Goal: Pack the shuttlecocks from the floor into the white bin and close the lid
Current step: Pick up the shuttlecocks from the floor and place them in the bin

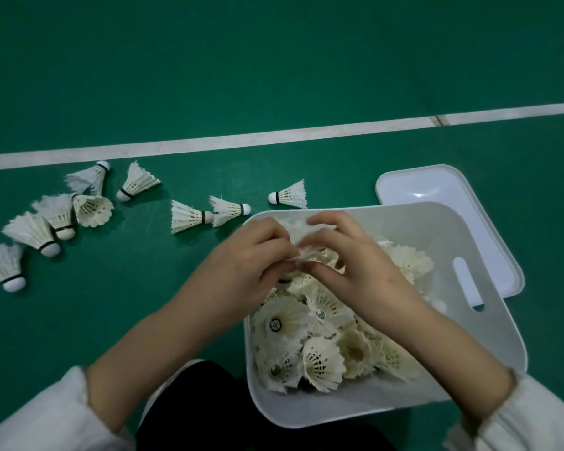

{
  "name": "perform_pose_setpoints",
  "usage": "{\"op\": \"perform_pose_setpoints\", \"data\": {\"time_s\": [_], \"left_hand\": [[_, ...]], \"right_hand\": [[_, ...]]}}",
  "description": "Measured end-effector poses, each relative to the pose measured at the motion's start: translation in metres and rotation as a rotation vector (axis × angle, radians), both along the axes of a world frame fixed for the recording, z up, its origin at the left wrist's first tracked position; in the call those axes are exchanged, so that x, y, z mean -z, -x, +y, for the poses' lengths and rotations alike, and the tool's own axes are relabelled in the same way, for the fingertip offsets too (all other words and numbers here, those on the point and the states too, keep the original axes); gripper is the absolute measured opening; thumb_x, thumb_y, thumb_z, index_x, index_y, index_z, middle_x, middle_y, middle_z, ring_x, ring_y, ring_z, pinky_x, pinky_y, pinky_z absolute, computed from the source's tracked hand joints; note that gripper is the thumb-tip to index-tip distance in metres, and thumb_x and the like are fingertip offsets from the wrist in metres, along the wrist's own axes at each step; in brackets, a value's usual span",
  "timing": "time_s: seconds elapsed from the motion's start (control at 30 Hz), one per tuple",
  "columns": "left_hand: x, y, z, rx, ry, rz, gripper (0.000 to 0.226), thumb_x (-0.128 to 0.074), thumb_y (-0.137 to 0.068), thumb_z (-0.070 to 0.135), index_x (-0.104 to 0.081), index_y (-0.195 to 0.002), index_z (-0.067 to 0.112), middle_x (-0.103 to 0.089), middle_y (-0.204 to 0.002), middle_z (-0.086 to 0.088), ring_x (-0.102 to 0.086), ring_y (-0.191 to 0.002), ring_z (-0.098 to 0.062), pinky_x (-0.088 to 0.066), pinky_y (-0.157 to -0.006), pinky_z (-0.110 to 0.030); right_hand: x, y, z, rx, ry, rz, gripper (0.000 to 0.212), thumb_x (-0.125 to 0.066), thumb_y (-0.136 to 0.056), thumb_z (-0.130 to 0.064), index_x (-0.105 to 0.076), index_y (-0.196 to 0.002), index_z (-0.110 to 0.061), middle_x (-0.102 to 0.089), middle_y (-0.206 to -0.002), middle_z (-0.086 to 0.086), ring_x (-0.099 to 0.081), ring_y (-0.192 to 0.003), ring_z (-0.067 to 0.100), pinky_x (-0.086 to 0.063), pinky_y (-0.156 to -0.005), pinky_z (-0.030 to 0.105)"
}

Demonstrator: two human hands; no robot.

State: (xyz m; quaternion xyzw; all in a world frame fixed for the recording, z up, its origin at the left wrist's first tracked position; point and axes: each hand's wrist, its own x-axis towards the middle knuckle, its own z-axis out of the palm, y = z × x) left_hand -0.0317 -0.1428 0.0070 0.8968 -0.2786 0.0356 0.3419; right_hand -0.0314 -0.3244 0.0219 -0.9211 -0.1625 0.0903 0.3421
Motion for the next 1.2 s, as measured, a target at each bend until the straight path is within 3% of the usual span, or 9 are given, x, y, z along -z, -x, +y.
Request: {"op": "perform_pose_setpoints", "data": {"time_s": [0.07,0.2,0.3,0.37,0.53,0.7,0.8,0.93,1.2], "left_hand": [[-0.001,0.0,0.0,0.012,0.034,-0.013,0.021,-0.053,-0.086,0.026,-0.066,-0.088,0.009,-0.056,-0.092,0.0,-0.051,-0.086,-0.009,-0.042,-0.073,-0.02],[-0.007,0.006,0.007,-0.104,0.094,0.037,0.035,-0.051,-0.087,0.039,-0.053,-0.118,0.024,-0.044,-0.117,0.013,-0.047,-0.102,0.001,-0.04,-0.09,-0.013],[-0.003,0.002,0.02,-0.351,0.095,0.149,0.031,-0.048,-0.088,0.041,-0.048,-0.115,0.026,-0.044,-0.107,0.014,-0.052,-0.093,0.0,-0.045,-0.081,-0.021],[0.009,-0.001,0.028,-0.404,-0.092,0.226,0.026,-0.047,-0.088,0.039,-0.05,-0.108,0.022,-0.051,-0.097,0.008,-0.054,-0.088,-0.011,-0.047,-0.076,-0.031],[0.027,0.003,0.027,-0.423,-0.142,0.307,0.021,-0.051,-0.09,0.034,-0.048,-0.106,0.02,-0.054,-0.089,0.007,-0.054,-0.08,-0.015,-0.046,-0.073,-0.035],[0.031,0.002,0.037,-0.362,-0.109,0.296,0.022,-0.048,-0.091,0.037,-0.049,-0.107,0.022,-0.054,-0.091,0.008,-0.053,-0.082,-0.012,-0.046,-0.074,-0.033],[0.039,0.0,0.049,-0.36,-0.112,0.279,0.019,-0.047,-0.093,0.032,-0.054,-0.106,0.02,-0.057,-0.095,0.005,-0.054,-0.083,-0.015,-0.046,-0.075,-0.034],[0.067,-0.008,0.087,-0.479,-0.148,0.369,0.018,-0.053,-0.09,0.025,-0.057,-0.104,0.015,-0.061,-0.093,0.0,-0.056,-0.083,-0.018,-0.047,-0.076,-0.033],[0.115,-0.049,0.153,-0.711,-0.12,0.495,0.032,-0.061,-0.086,0.027,-0.056,-0.11,0.007,-0.061,-0.103,-0.01,-0.057,-0.088,-0.024,-0.044,-0.079,-0.033]], "right_hand": [[0.001,0.002,-0.003,0.006,0.017,-0.035,0.007,-0.065,-0.084,-0.025,-0.065,-0.091,-0.022,-0.043,-0.126,-0.017,-0.05,-0.092,0.002,-0.034,-0.071,0.016],[-0.012,0.012,-0.024,0.051,0.086,-0.131,0.008,-0.065,-0.084,-0.027,-0.066,-0.086,-0.019,-0.053,-0.109,-0.014,-0.051,-0.081,0.004,-0.04,-0.069,0.013],[-0.011,0.019,-0.042,0.126,0.204,-0.163,0.012,-0.065,-0.084,-0.028,-0.067,-0.087,-0.017,-0.06,-0.092,-0.01,-0.051,-0.07,0.004,-0.045,-0.063,0.025],[0.005,0.029,-0.042,0.066,0.334,-0.136,0.01,-0.066,-0.083,-0.028,-0.069,-0.085,-0.018,-0.062,-0.087,-0.007,-0.055,-0.071,0.011,-0.046,-0.059,0.027],[0.052,0.042,-0.025,-0.105,0.645,-0.025,0.023,-0.082,-0.06,-0.013,-0.069,-0.076,-0.024,-0.062,-0.076,-0.007,-0.058,-0.059,0.013,-0.027,-0.045,0.018],[0.023,0.029,-0.022,-0.119,0.617,0.128,0.039,-0.054,-0.09,-0.025,-0.046,-0.128,-0.031,-0.042,-0.129,-0.009,-0.056,-0.101,0.014,-0.046,-0.067,0.025],[-0.018,0.019,-0.005,-0.128,0.572,0.05,0.032,-0.048,-0.092,-0.036,-0.049,-0.123,-0.032,-0.049,-0.124,-0.014,-0.056,-0.101,0.009,-0.049,-0.076,0.027],[-0.039,-0.003,0.045,-0.224,0.383,-0.043,0.021,-0.047,-0.092,-0.028,-0.059,-0.109,-0.024,-0.058,-0.106,-0.008,-0.053,-0.1,0.013,-0.043,-0.081,0.028],[0.027,-0.093,0.158,-0.353,0.537,0.02,0.025,-0.044,-0.091,-0.017,-0.06,-0.109,-0.009,-0.053,-0.113,0.01,-0.051,-0.108,0.032,-0.046,-0.089,0.041]]}}
